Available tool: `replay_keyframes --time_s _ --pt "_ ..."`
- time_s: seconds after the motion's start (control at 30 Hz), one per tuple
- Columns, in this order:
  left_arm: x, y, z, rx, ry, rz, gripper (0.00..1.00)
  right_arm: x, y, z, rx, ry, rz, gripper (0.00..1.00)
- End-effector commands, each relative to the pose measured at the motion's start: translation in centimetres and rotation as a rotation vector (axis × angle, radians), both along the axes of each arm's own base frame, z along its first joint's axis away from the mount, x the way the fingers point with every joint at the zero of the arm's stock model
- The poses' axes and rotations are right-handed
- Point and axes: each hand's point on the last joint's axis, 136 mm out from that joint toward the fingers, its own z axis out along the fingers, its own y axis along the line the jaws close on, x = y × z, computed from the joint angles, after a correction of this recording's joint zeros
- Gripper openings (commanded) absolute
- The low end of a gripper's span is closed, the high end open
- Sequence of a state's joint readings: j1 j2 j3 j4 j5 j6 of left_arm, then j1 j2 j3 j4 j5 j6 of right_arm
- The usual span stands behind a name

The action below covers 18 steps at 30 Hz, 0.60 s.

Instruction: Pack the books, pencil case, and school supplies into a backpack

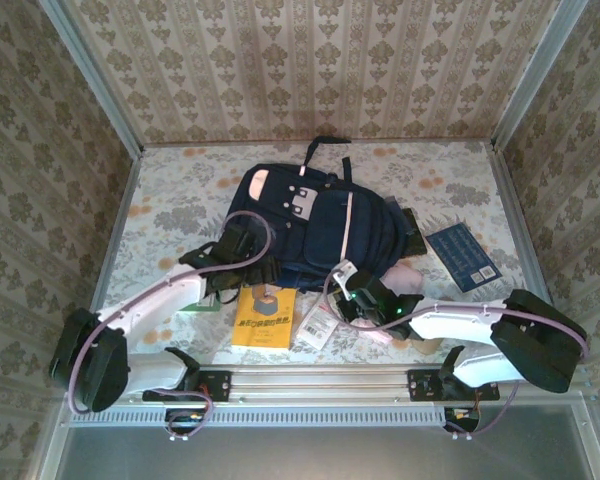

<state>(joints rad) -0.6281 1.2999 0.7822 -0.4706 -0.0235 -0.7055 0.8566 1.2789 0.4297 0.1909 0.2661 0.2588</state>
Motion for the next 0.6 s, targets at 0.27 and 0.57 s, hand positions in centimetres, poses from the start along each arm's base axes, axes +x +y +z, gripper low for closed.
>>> replay_keyframes --time_s 0.27,0.57 --pt "1.6 -0.6 -0.7 0.027 0.016 0.030 0.97 -4.4 4.4 0.5 0.133 0.076 0.266 0.00" --pt "1.6 -0.6 -1.1 0.018 0.023 0.034 0.96 -8.3 8.8 1.0 0.116 0.151 0.512 0.49"
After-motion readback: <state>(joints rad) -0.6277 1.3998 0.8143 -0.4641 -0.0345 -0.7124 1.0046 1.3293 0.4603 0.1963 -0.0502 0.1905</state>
